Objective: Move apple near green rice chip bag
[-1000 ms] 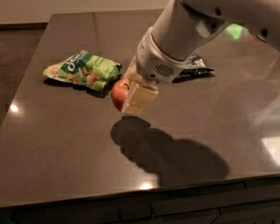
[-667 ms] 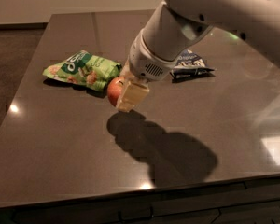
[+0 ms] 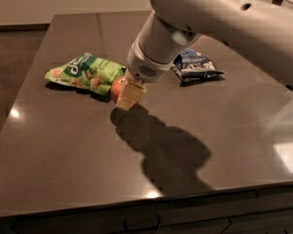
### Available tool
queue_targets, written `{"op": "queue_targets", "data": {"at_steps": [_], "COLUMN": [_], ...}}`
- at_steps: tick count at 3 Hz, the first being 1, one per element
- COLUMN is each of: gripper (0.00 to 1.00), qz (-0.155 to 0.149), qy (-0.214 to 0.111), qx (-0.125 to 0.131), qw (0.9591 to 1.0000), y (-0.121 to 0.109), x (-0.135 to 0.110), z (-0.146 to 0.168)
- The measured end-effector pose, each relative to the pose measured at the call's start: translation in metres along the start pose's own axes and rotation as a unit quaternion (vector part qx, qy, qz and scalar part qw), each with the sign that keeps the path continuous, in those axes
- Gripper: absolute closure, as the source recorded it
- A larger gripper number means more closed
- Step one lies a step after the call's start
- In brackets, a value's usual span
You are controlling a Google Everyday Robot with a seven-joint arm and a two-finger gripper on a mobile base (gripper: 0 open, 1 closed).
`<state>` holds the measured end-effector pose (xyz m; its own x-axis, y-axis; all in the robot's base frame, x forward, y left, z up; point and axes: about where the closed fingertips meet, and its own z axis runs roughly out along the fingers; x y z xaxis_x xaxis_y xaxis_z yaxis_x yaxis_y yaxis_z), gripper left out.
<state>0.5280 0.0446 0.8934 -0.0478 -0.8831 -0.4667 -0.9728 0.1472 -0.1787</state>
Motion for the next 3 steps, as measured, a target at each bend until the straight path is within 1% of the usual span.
{"op": "queue_targets", "data": {"at_steps": [1, 2, 3], "gripper": [1.0, 0.82, 0.58], "qz": [0.021, 0.032, 0.042], "qy": [0.01, 0.016, 0.02], "qx": [0.003, 0.0, -0.002], "qw": [0.9997, 0.9993, 0.9989], "y": [-0.014, -0.022, -0.028], "x": [0.001, 0.002, 0.003], "z": [0.014, 0.026, 0.032]}}
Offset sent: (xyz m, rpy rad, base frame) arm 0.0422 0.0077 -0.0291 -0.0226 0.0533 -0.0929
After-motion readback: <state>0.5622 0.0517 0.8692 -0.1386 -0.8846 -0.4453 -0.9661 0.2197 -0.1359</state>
